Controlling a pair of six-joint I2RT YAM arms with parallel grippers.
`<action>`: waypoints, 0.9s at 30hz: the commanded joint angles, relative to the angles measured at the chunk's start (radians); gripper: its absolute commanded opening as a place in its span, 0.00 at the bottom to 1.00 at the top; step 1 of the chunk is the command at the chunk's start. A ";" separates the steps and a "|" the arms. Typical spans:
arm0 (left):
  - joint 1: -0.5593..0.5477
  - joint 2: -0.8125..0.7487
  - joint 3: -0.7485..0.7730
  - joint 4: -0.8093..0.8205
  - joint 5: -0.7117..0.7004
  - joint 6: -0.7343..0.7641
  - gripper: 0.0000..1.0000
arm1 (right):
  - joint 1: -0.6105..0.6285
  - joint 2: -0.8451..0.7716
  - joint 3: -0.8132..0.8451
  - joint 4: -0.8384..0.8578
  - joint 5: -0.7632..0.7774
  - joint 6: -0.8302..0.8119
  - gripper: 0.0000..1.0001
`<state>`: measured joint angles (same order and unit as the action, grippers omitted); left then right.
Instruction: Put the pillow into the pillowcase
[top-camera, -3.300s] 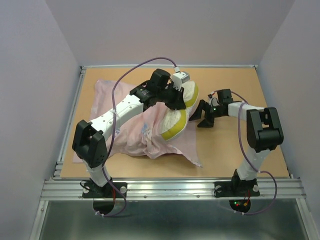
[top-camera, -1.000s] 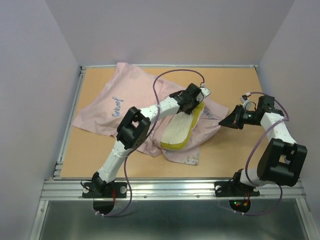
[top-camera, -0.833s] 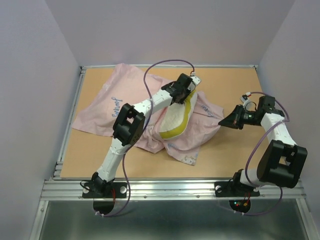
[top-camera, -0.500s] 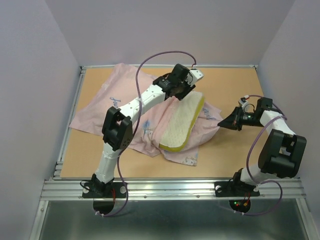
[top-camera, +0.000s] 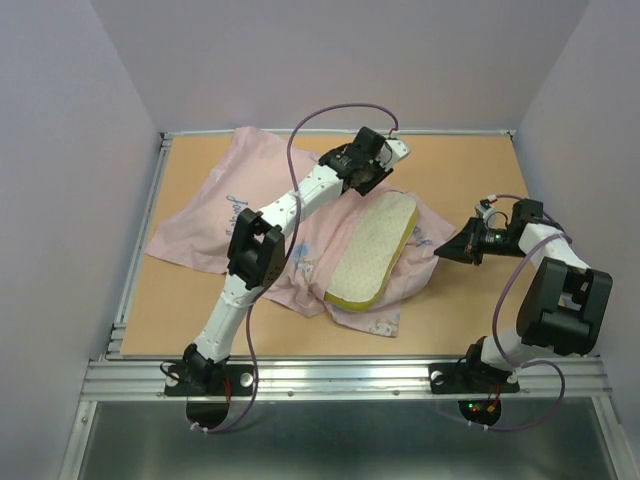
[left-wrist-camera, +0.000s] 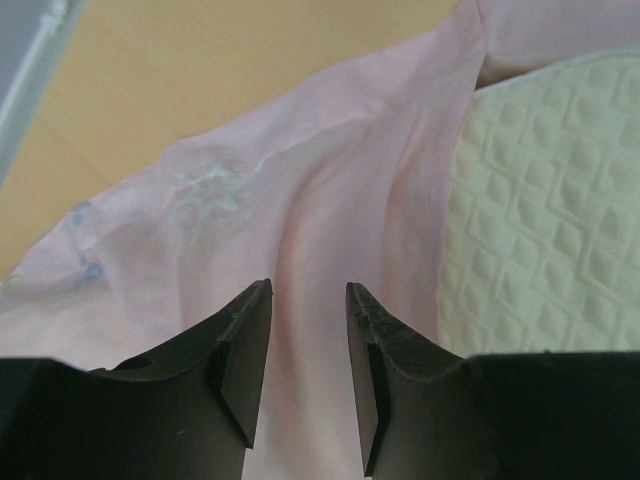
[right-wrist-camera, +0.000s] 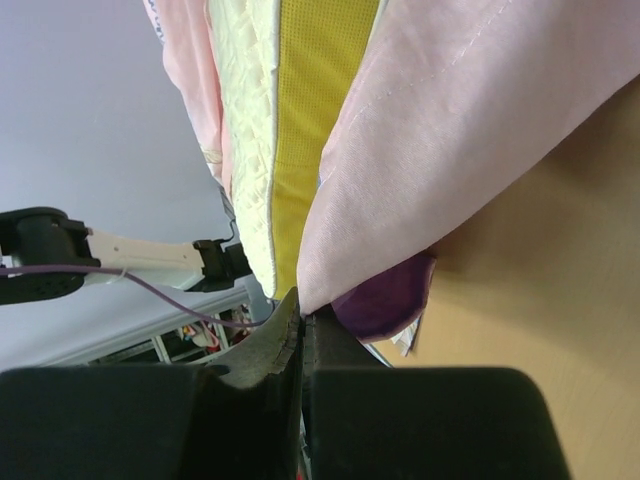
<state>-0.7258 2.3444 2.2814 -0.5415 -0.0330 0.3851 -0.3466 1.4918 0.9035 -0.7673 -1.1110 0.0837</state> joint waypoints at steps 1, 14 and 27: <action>-0.024 -0.007 0.038 0.005 0.059 0.017 0.47 | -0.006 -0.012 -0.015 0.022 -0.027 -0.001 0.01; -0.043 -0.049 -0.022 0.086 0.122 -0.018 0.48 | -0.003 -0.011 -0.017 0.019 -0.021 -0.005 0.00; -0.046 0.004 -0.013 0.066 0.116 -0.011 0.45 | -0.003 -0.011 -0.018 0.017 -0.015 -0.012 0.00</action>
<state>-0.7689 2.3959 2.2650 -0.4889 0.0761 0.3790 -0.3466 1.4921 0.8997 -0.7658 -1.1107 0.0830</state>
